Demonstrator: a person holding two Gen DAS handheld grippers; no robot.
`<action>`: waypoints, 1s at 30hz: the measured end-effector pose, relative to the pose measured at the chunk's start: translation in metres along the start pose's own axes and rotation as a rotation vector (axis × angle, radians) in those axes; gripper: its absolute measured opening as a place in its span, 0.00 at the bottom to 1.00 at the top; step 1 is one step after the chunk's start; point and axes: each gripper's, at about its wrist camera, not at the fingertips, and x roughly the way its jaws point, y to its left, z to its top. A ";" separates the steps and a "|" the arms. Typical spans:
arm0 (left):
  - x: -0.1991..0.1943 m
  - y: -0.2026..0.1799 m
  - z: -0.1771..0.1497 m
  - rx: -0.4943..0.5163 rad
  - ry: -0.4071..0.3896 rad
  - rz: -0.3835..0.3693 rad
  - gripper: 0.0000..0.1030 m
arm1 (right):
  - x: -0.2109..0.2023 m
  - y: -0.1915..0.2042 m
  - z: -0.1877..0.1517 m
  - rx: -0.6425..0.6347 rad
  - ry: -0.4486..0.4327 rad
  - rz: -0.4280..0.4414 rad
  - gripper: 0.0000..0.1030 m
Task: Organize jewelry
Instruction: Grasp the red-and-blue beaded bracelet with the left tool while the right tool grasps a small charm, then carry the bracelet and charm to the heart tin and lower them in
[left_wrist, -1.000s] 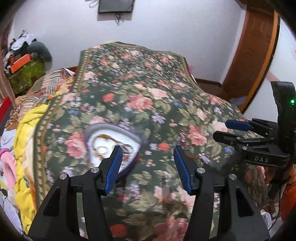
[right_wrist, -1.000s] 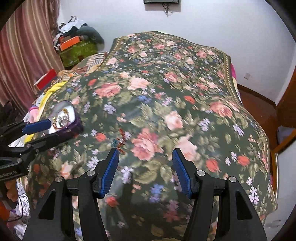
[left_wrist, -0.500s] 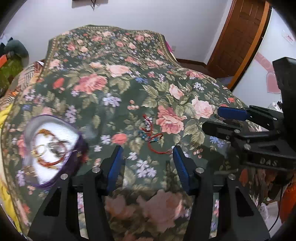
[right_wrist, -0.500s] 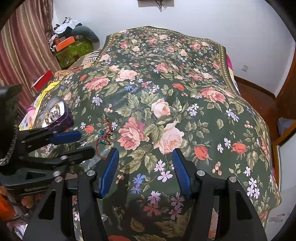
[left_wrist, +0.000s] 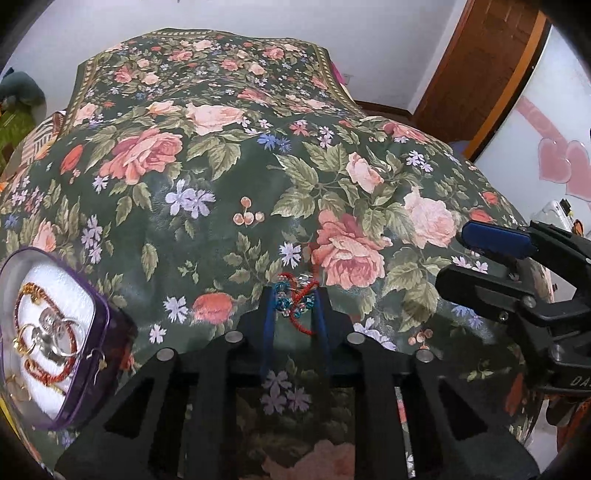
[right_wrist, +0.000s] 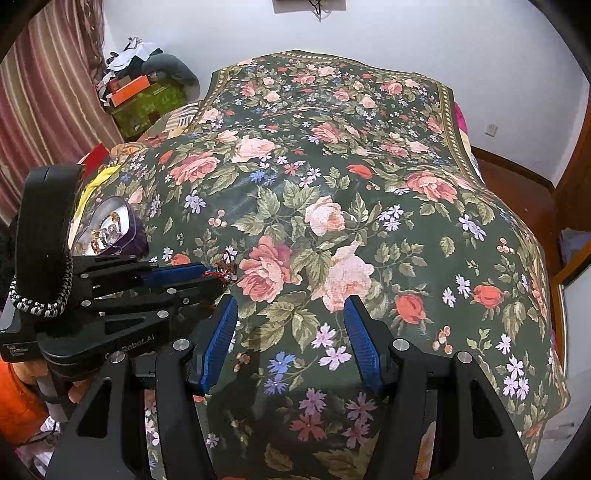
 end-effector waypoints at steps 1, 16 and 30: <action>0.000 0.001 0.001 -0.002 0.000 -0.004 0.18 | 0.000 0.001 0.000 -0.002 0.000 0.000 0.54; -0.071 0.019 -0.003 -0.042 -0.158 0.008 0.06 | 0.004 0.024 0.007 -0.023 0.011 0.033 0.54; -0.115 0.044 -0.007 -0.068 -0.252 0.028 0.06 | 0.048 0.078 0.018 -0.123 0.104 0.082 0.52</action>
